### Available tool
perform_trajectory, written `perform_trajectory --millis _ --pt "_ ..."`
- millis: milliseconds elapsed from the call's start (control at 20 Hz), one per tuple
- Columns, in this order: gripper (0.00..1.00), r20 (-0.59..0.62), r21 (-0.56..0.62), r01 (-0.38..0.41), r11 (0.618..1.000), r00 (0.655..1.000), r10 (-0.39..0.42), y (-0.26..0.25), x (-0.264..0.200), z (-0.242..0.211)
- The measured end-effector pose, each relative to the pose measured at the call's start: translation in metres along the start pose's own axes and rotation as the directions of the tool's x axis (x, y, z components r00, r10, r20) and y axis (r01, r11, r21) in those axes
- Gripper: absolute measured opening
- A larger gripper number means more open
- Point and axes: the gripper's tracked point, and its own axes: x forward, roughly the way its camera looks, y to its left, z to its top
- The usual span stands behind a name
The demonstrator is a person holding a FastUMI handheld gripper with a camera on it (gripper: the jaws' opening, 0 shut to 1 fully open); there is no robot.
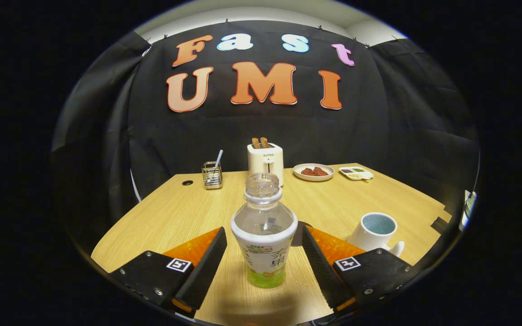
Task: Take the bottle from table, then pour the juice into the cup, finally place the bottle on the coaster
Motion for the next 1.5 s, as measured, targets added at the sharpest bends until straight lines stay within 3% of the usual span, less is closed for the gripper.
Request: perform_trajectory --millis 250,350,500,700,1050,1300,1500 --pt "0.98 -0.030 -0.057 0.032 0.998 0.999 -0.033 -0.002 0.019 -0.020" --pt "0.67 -0.011 -0.051 0.021 0.998 1.000 -0.022 0.002 0.019 -0.016" --pt "0.55 -0.040 -0.046 0.020 0.999 0.999 -0.021 0.003 0.023 -0.019" --pt "0.53 -0.042 -0.030 0.065 0.997 0.997 -0.066 -0.003 0.015 -0.011" --pt "0.53 0.045 0.203 0.003 0.979 0.999 -0.012 0.003 0.003 0.028" --pt "0.53 0.044 0.194 0.026 0.981 0.998 -0.035 -0.006 0.000 0.030" --pt "0.53 0.027 0.188 0.004 0.982 1.000 -0.010 -0.007 0.001 0.026"
